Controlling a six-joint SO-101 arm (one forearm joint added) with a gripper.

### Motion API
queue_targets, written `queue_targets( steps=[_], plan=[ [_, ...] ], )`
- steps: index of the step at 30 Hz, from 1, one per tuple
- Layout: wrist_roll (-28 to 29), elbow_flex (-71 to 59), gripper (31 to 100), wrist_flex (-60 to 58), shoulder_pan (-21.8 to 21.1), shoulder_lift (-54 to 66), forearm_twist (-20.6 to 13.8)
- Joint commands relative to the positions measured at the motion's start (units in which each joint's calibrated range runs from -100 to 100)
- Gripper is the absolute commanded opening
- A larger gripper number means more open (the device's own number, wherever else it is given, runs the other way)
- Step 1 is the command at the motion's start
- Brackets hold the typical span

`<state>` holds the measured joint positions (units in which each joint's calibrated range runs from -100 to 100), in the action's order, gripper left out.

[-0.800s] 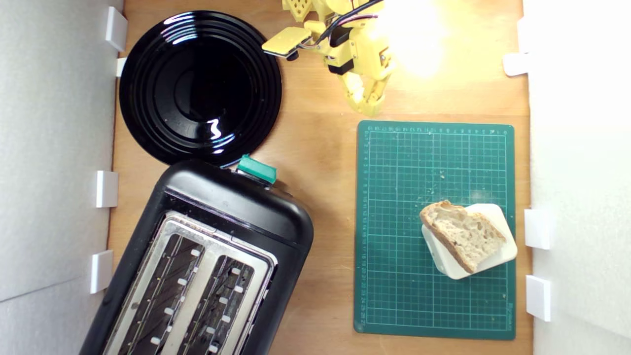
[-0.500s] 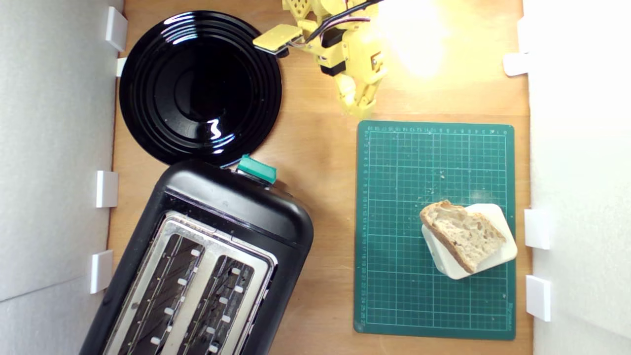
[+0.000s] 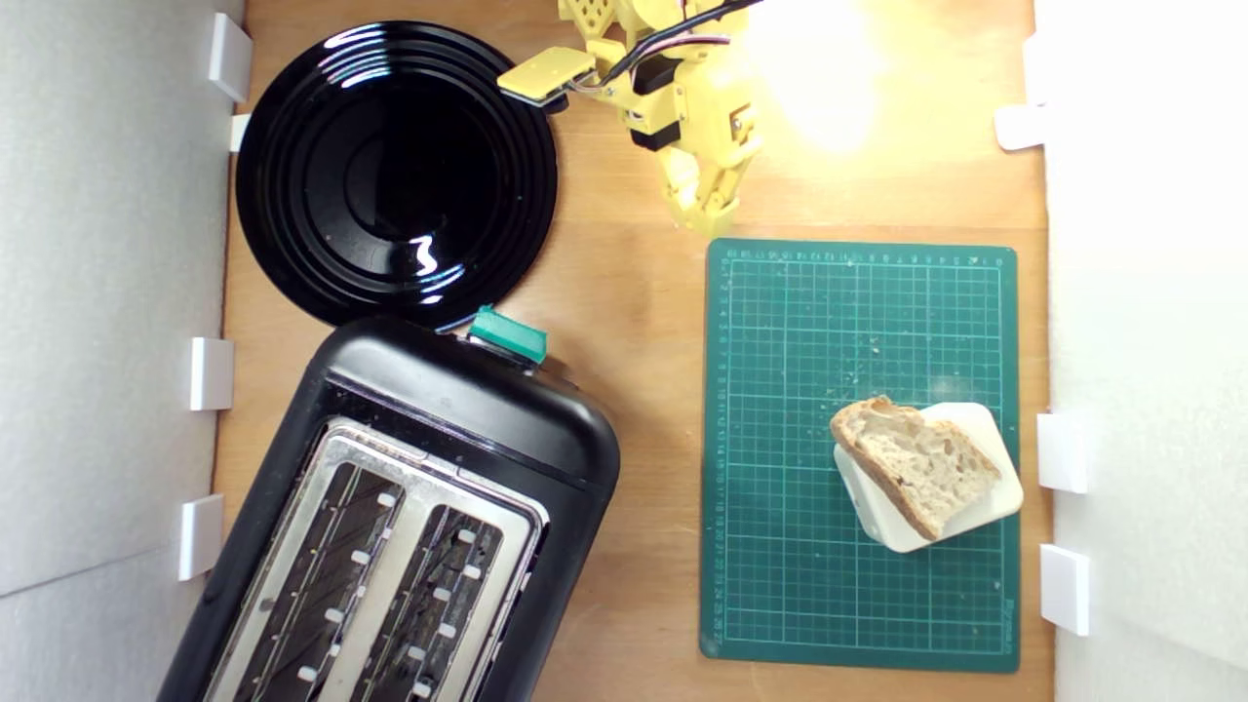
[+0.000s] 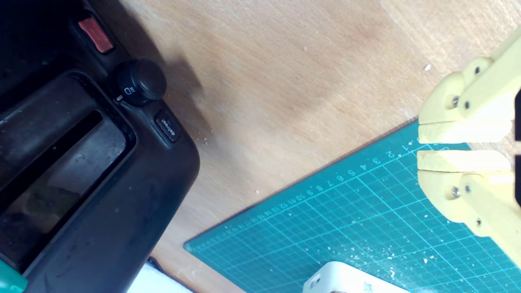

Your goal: Pick bread and place in toaster

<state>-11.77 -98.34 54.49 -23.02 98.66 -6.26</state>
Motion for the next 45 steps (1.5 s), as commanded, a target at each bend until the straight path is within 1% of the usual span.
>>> queue_targets(
  steps=[1,15,23,31,35,37,40,45],
  plan=[
    [0.1,-0.1,47.8,-1.0,0.5,0.2,-0.4],
    [0.1,-0.1,47.8,-1.0,0.5,0.2,-0.4],
    [0.0,-0.1,48.3,-1.0,0.4,0.2,0.3],
    [-0.3,0.1,47.8,-1.0,1.2,0.1,-0.7],
    [-0.3,0.2,48.3,-1.2,2.8,-0.1,-0.4],
    [-0.3,0.3,47.9,-1.3,2.9,-0.1,-0.8],
    [-0.3,0.4,47.8,-1.9,4.3,-1.5,-0.8],
    [-0.4,0.4,47.8,-8.0,5.4,-7.6,-0.4]
  ],
)
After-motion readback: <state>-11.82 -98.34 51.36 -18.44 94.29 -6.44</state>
